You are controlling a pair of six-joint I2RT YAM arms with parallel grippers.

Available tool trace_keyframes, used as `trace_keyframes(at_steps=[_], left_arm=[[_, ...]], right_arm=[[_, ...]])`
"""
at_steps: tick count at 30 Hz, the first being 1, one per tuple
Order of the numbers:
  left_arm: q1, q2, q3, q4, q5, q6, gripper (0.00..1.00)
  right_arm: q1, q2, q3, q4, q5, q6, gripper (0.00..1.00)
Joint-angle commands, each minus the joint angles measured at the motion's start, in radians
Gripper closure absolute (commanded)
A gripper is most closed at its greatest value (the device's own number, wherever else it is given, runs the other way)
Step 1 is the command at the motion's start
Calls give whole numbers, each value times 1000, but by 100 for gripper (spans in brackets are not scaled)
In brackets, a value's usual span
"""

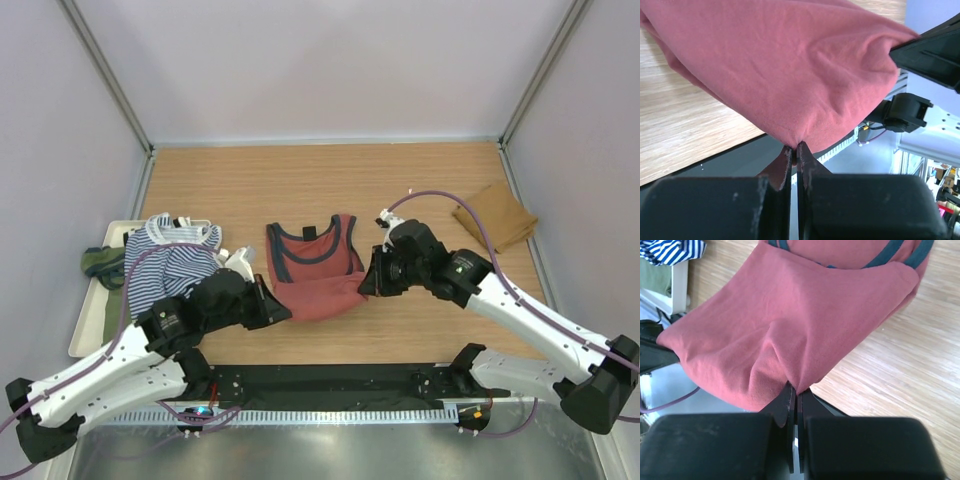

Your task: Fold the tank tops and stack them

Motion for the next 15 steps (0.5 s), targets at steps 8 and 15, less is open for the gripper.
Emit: trace_keyframes(at_steps=[8, 15], left_arm=[[-3, 2, 38, 55, -1, -37, 100], [22, 59, 127, -8, -136, 14, 100]], right_arm=[[-47, 68, 130, -34, 74, -66, 98], [-118, 154, 202, -16, 73, -107, 98]])
